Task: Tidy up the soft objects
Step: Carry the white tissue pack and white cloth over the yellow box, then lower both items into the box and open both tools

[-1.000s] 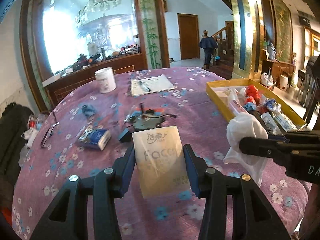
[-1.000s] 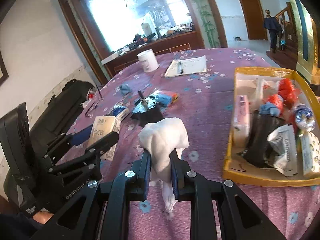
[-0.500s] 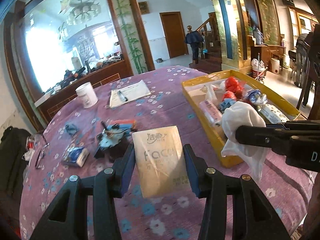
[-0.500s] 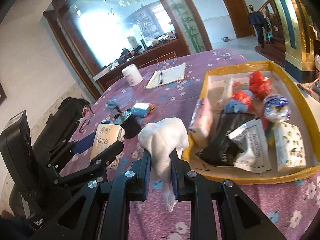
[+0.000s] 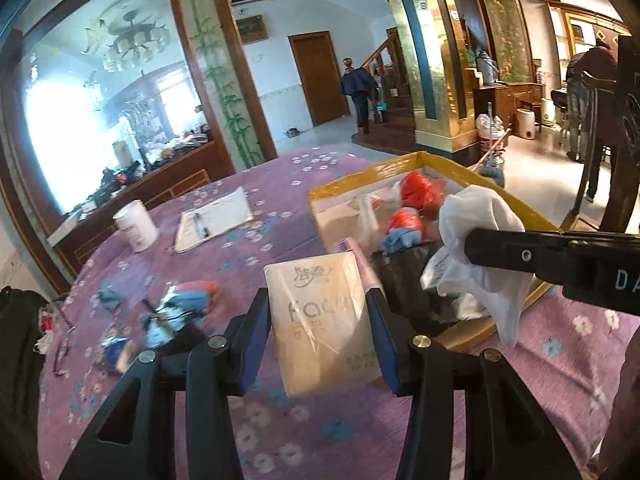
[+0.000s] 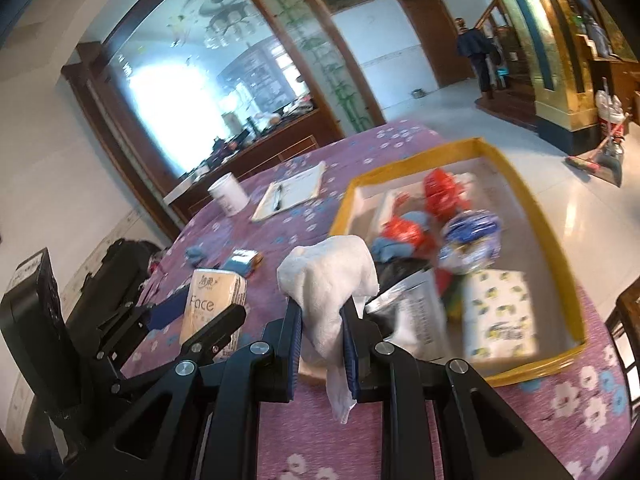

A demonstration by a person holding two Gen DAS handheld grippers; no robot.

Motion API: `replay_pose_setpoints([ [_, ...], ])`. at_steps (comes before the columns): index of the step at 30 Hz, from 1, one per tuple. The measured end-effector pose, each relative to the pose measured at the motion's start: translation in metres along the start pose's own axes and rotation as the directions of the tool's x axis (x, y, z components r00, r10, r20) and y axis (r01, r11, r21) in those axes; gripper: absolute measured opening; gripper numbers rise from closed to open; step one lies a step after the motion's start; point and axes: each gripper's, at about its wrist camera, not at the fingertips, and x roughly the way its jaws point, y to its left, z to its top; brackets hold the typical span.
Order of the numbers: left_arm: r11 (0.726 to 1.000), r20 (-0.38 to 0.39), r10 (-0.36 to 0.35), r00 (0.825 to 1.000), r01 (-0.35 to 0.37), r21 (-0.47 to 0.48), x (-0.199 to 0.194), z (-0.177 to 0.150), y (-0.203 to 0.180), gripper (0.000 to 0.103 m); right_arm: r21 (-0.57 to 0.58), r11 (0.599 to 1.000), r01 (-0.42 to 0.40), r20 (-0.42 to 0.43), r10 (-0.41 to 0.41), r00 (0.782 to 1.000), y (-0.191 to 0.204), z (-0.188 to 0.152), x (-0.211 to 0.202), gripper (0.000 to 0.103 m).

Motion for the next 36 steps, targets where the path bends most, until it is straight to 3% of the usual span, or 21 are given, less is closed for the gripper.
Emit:
replay_pose_setpoints([
  [6, 0.993, -0.038, -0.115, 0.993, 0.113, -0.031, 0.028, 0.017, -0.026, 0.046, 0.064, 0.991, 0.121, 0.033, -0.123, 0.992, -0.038, 0.013, -0.003, 0.021],
  [9, 0.982, -0.068, -0.182, 0.981, 0.179, -0.053, 0.045, 0.021, -0.04, 0.046, 0.103, 0.981, 0.162, 0.02, -0.165, 0.986, -0.06, 0.017, 0.003, 0.021],
  [14, 0.974, -0.115, -0.224, 0.968, 0.218, -0.064, 0.073, 0.019, -0.056, 0.046, 0.148, 0.973, 0.176, -0.023, -0.174, 0.984, -0.083, 0.016, 0.021, 0.021],
  [18, 0.96, -0.124, -0.273, 0.954, 0.262, -0.099, 0.087, 0.013, -0.054, 0.049, 0.145, 0.974, 0.172, -0.012, -0.172, 0.985, -0.089, 0.015, 0.024, 0.021],
  [22, 0.953, -0.095, -0.29, 0.952, 0.279, -0.116, 0.081, 0.015, -0.049, 0.077, 0.125, 0.977, 0.172, -0.009, -0.173, 0.985, -0.086, 0.015, 0.021, 0.032],
  [24, 0.951, -0.082, -0.294, 0.952, 0.283, -0.123, 0.075, 0.017, -0.047, 0.078, 0.126, 0.978, 0.169, 0.001, -0.17, 0.985, -0.083, 0.015, 0.015, 0.048],
  [26, 0.955, -0.072, -0.284, 0.956, 0.275, -0.111, 0.066, 0.019, -0.047, 0.078, 0.126, 0.977, 0.173, 0.023, -0.178, 0.984, -0.078, 0.016, 0.008, 0.054],
  [30, 0.957, -0.065, -0.274, 0.96, 0.266, -0.115, 0.051, 0.021, -0.042, 0.078, 0.109, 0.977, 0.184, 0.073, -0.192, 0.979, -0.062, 0.018, -0.01, 0.057],
  [36, 0.953, -0.065, -0.275, 0.959, 0.263, -0.149, 0.026, 0.015, -0.02, 0.078, 0.076, 0.987, 0.14, 0.114, -0.148, 0.982, -0.027, 0.016, -0.027, 0.068],
])
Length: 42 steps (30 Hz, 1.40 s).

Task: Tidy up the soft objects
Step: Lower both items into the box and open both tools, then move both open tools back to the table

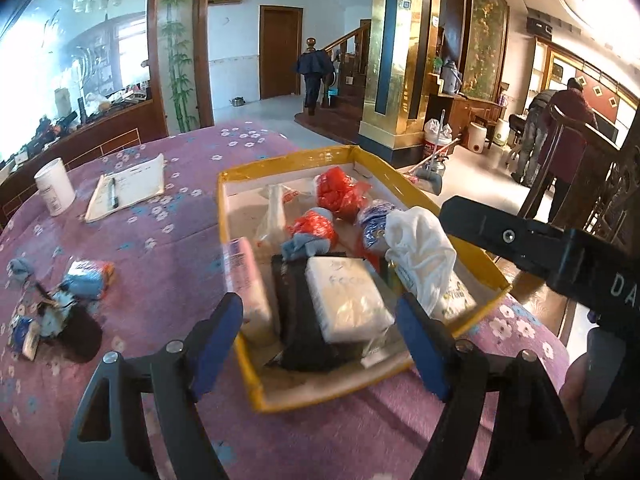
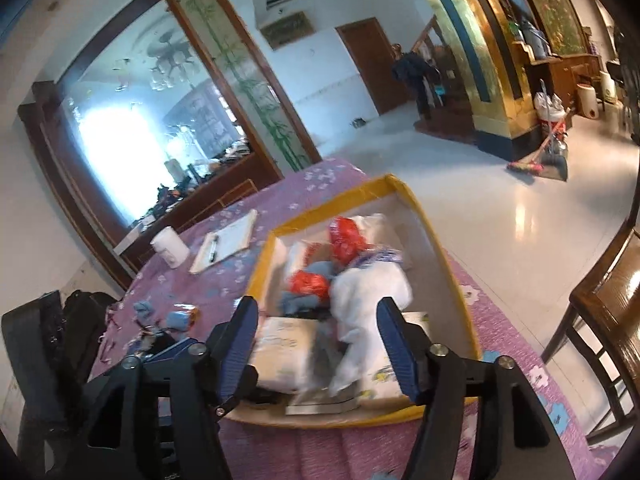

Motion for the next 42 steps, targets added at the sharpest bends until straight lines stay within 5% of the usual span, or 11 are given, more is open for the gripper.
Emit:
replay_pose_setpoints([
  [12, 0.994, 0.041, 0.064, 0.997, -0.06, -0.092, -0.067, -0.033, 0.064, 0.078, -0.102, 0.99, -0.097, -0.156, 0.08, 0.985, 0.085, -0.041, 0.041, 0.068],
  [26, 0.935, -0.111, 0.158, 0.981, -0.185, -0.303, -0.079, -0.085, 0.181, 0.078, -0.151, 0.979, -0.134, -0.287, 0.087, 0.954, 0.127, -0.08, 0.084, 0.072],
  [30, 0.858, -0.164, 0.179, 0.97, -0.235, -0.456, -0.089, -0.085, 0.243, 0.078, -0.163, 0.976, -0.141, -0.294, 0.089, 0.952, 0.127, -0.082, 0.088, 0.072],
  [33, 0.745, -0.221, 0.203, 0.954, -0.297, -0.598, -0.091, -0.083, 0.299, 0.078, -0.151, 0.978, -0.144, -0.301, 0.093, 0.949, 0.123, -0.084, 0.092, 0.072],
  [37, 0.62, -0.267, 0.141, 0.953, -0.296, -0.727, -0.072, -0.079, 0.353, 0.078, -0.143, 0.977, -0.16, -0.3, 0.112, 0.948, 0.12, -0.083, 0.092, 0.073],
  [42, 0.534, -0.34, 0.168, 0.925, -0.375, -0.758, -0.04, -0.064, 0.378, 0.078, -0.147, 0.974, -0.172, -0.297, 0.122, 0.947, 0.116, -0.082, 0.088, 0.073],
])
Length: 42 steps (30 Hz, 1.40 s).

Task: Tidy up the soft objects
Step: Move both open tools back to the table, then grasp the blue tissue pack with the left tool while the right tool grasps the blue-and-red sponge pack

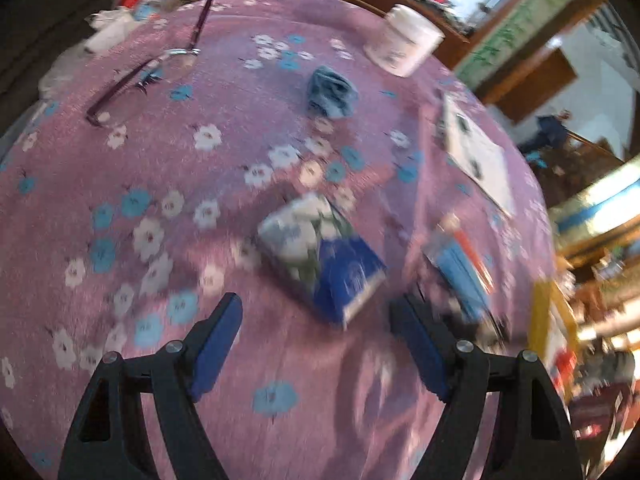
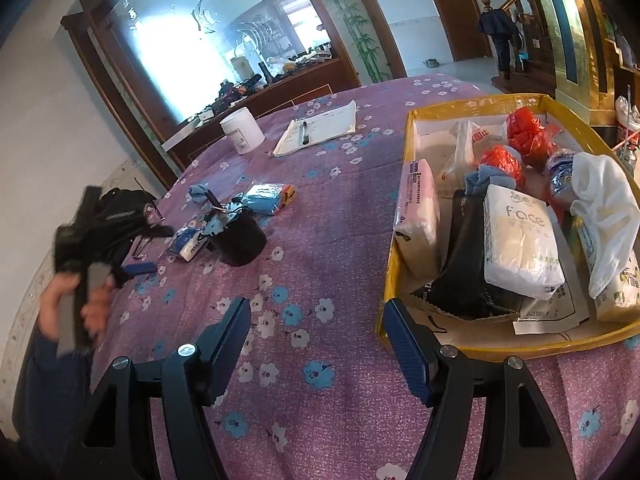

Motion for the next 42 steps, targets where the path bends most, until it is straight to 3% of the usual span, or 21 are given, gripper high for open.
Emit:
replay_pose_setpoints([
  [5, 0.995, -0.028, 0.099, 0.995, -0.099, 0.007, 0.035, 0.016, -0.017, 0.078, -0.016, 1.0, 0.004, 0.01, -0.004, 1.0, 0.001, 0.003, -0.009, 0.073],
  [6, 0.992, 0.003, 0.126, 0.992, -0.127, 0.029, 0.036, 0.017, -0.021, 0.078, -0.023, 1.0, 0.006, 0.011, -0.006, 1.0, 0.002, 0.005, -0.012, 0.073],
  [9, 0.976, 0.067, 0.173, 0.983, -0.181, 0.125, 0.039, 0.012, -0.03, 0.062, -0.055, 0.998, -0.007, 0.006, 0.008, 1.0, 0.01, 0.014, -0.019, 0.073],
  [14, 0.965, 0.076, 0.124, 0.989, -0.138, 0.225, 0.026, -0.011, -0.022, 0.059, -0.185, 0.982, -0.038, -0.046, 0.03, 0.998, 0.038, 0.062, -0.015, 0.074],
  [18, 0.956, 0.085, 0.07, 0.994, -0.091, 0.278, 0.015, -0.035, -0.014, 0.06, -0.341, 0.937, -0.074, -0.158, 0.021, 0.987, 0.067, 0.118, 0.032, 0.083],
  [20, 0.951, 0.107, 0.059, 0.992, -0.088, 0.296, 0.019, -0.035, -0.018, 0.06, -0.345, 0.935, -0.081, -0.207, 0.008, 0.978, 0.071, 0.138, 0.062, 0.083],
  [24, 0.95, 0.117, 0.044, 0.992, -0.078, 0.303, 0.019, -0.031, -0.015, 0.06, -0.351, 0.933, -0.076, -0.301, -0.036, 0.953, 0.082, 0.169, 0.131, 0.083],
  [27, 0.943, 0.119, 0.048, 0.992, -0.084, 0.323, 0.019, -0.032, -0.016, 0.06, -0.363, 0.929, -0.074, -0.382, -0.076, 0.921, 0.085, 0.176, 0.189, 0.083],
  [31, 0.943, 0.11, 0.041, 0.993, -0.075, 0.325, 0.02, -0.028, -0.015, 0.06, -0.341, 0.933, -0.116, -0.471, -0.063, 0.88, 0.083, 0.181, 0.242, 0.083],
  [34, 0.946, 0.102, 0.033, 0.994, -0.064, 0.318, 0.02, -0.026, -0.013, 0.06, -0.421, 0.897, -0.136, -0.501, -0.104, 0.859, 0.097, 0.178, 0.265, 0.083],
  [41, 0.939, 0.117, 0.055, 0.992, -0.091, 0.332, 0.022, -0.027, -0.017, 0.06, -0.52, 0.83, -0.2, -0.622, -0.208, 0.755, 0.112, 0.159, 0.299, 0.083],
  [42, 0.937, 0.121, 0.058, 0.991, -0.096, 0.335, 0.023, -0.028, -0.018, 0.06, -0.541, 0.82, -0.188, -0.611, -0.229, 0.758, 0.113, 0.157, 0.299, 0.083],
])
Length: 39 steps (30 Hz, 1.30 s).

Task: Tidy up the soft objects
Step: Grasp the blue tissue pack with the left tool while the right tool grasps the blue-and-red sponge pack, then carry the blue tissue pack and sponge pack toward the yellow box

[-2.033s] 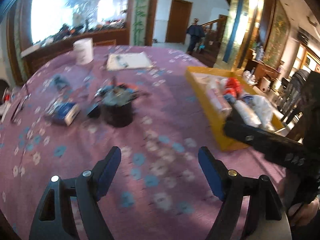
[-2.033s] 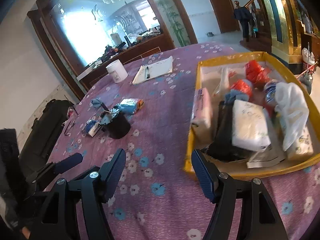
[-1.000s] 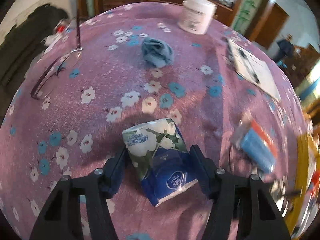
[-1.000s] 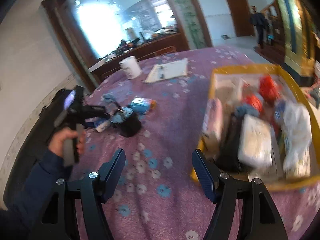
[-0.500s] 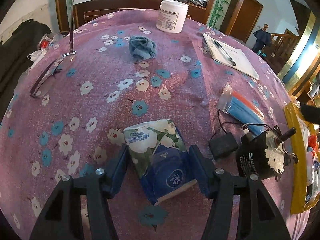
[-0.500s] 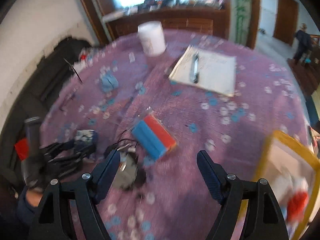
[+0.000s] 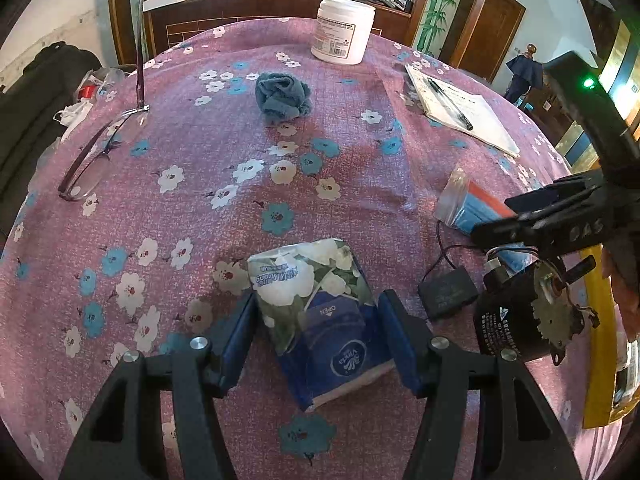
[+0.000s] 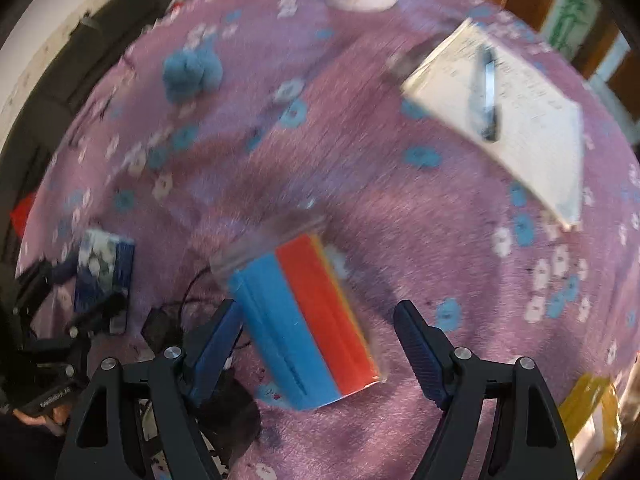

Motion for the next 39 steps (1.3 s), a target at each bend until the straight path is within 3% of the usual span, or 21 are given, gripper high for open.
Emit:
replay_pose_setpoints([
  [2, 1.0, 0.003, 0.007, 1.0, -0.007, 0.007, 0.001, 0.0, -0.002, 0.06, 0.028, 0.999, 0.024, 0.012, -0.024, 1.0, -0.001, -0.001, -0.001, 0.077],
  [3, 1.0, 0.005, 0.01, 1.0, -0.01, 0.011, 0.001, 0.0, -0.002, 0.06, 0.041, 0.998, 0.057, 0.022, -0.058, 0.998, -0.001, -0.002, -0.003, 0.059],
  [5, 1.0, 0.01, 0.013, 1.0, -0.013, 0.018, 0.001, -0.001, -0.003, 0.06, 0.115, 0.992, 0.05, 0.051, -0.056, 0.997, -0.009, -0.008, -0.01, 0.047],
  [8, 1.0, 0.016, 0.008, 1.0, -0.008, 0.023, 0.001, -0.001, -0.004, 0.058, 0.24, 0.969, 0.061, 0.113, -0.091, 0.989, -0.023, -0.03, -0.02, 0.044],
  [11, 1.0, 0.026, 0.0, 1.0, -0.001, 0.031, -0.001, -0.001, -0.006, 0.056, 0.335, 0.942, 0.017, 0.213, -0.093, 0.973, -0.031, -0.054, -0.042, 0.043],
  [14, 0.999, 0.071, 0.002, 0.997, -0.006, 0.05, -0.01, -0.002, -0.011, 0.055, 0.395, 0.918, -0.03, 0.319, -0.107, 0.942, -0.035, -0.083, -0.077, 0.043],
  [17, 0.998, 0.132, -0.003, 0.991, -0.005, 0.06, -0.024, -0.002, -0.013, 0.055, 0.428, 0.902, -0.057, 0.425, -0.145, 0.893, -0.025, -0.119, -0.119, 0.043],
  [22, 0.995, 0.255, -0.014, 0.967, -0.012, 0.1, -0.053, -0.008, -0.024, 0.055, 0.416, 0.893, -0.169, 0.59, -0.123, 0.798, 0.022, -0.175, -0.155, 0.043],
  [25, 0.99, 0.339, -0.022, 0.941, -0.026, 0.138, -0.072, -0.016, -0.035, 0.055, 0.392, 0.891, -0.228, 0.645, -0.09, 0.759, 0.05, -0.197, -0.15, 0.043],
  [29, 0.985, 0.434, -0.02, 0.901, -0.056, 0.161, -0.093, -0.024, -0.046, 0.056, 0.384, 0.886, -0.261, 0.666, -0.07, 0.743, 0.072, -0.216, -0.141, 0.043],
  [33, 0.978, 0.47, -0.013, 0.883, -0.088, 0.191, -0.109, -0.035, -0.058, 0.056, 0.385, 0.885, -0.262, 0.661, -0.066, 0.747, 0.08, -0.232, -0.142, 0.043],
  [39, 0.959, 0.515, -0.028, 0.857, -0.122, 0.254, -0.134, -0.058, -0.078, 0.056, 0.398, 0.873, -0.282, 0.689, -0.081, 0.72, 0.076, -0.255, -0.15, 0.044],
])
